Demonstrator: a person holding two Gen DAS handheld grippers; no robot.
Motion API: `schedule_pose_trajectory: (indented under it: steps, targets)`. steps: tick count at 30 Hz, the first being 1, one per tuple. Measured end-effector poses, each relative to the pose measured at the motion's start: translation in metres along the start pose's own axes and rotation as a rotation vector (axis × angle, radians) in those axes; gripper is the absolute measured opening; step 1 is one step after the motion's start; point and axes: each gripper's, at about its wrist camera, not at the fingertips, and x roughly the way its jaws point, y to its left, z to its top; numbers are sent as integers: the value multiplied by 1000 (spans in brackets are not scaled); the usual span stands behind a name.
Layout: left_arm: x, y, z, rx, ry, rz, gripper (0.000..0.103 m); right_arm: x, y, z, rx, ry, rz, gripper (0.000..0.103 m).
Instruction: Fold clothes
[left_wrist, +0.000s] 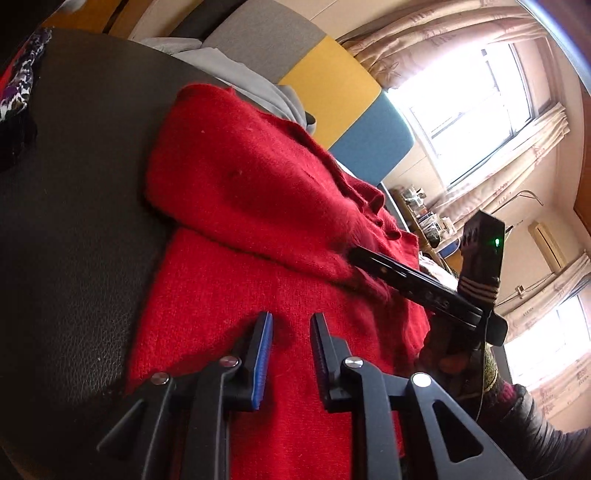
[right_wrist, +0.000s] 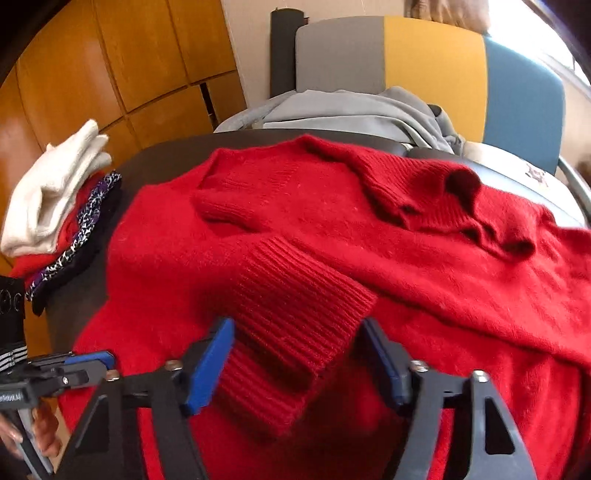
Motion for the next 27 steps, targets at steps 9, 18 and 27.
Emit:
schedule_pose_trajectory:
  steps: [9, 18, 27]
  targets:
    - [5, -11, 4, 15, 5, 0, 22, -27, 23, 31, -127, -25, -17, 13]
    - [40, -45, 45, 71, -23, 1, 23, -122, 51, 145, -295, -214, -57, 13]
    - [57, -18, 132, 22, -143, 114, 25, -179, 49, 216, -378, -330, -146, 13]
